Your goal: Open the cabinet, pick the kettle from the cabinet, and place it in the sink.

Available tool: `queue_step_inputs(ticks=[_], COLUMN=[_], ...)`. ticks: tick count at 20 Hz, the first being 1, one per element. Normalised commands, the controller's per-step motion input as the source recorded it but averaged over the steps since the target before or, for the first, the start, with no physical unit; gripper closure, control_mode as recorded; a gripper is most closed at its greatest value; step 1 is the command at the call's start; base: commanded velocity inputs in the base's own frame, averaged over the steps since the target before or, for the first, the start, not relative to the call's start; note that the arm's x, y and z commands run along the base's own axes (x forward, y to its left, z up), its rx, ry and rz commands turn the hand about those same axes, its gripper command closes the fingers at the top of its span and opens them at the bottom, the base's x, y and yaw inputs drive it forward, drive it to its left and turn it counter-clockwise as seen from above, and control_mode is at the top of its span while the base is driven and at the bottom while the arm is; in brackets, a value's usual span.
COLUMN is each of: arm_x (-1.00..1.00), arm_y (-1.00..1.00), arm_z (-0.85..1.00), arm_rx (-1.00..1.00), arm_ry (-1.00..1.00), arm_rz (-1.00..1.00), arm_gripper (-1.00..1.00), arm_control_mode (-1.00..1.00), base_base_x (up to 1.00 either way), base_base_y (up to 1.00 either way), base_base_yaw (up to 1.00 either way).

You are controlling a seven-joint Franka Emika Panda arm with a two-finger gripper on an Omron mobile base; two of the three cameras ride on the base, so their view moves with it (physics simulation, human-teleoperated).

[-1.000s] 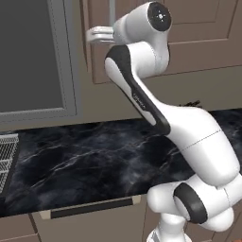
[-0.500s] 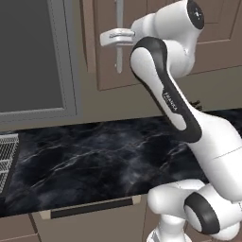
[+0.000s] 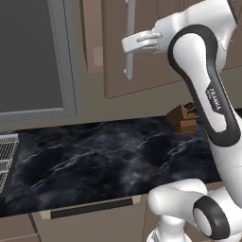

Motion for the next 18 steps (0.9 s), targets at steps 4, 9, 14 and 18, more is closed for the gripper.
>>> queue_step_inputs(ticks=[4,9,14,18], arm_x=[-0.71,-0.71,-0.69,-0.56], arm_y=[-0.30,-0.30,-0.29,0.03], arm_z=[0.03,0.03,0.04,0.01], arm_rx=[0.00,0.00,0.00,0.00], arm_ry=[-0.02,-0.03,-0.01,0.08], arm_rz=[0.20,0.16,0.12,0.03], arm_gripper=[1.00,1.00,1.00,1.00], arm_control_mode=[-1.00,-1.00,-1.00,-1.00], base_base_x=[0.00,0.00,0.00,0.00], base_base_y=[0.00,0.00,0.00,0.00], base_base_yaw=[0.00,0.00,0.00,0.00])
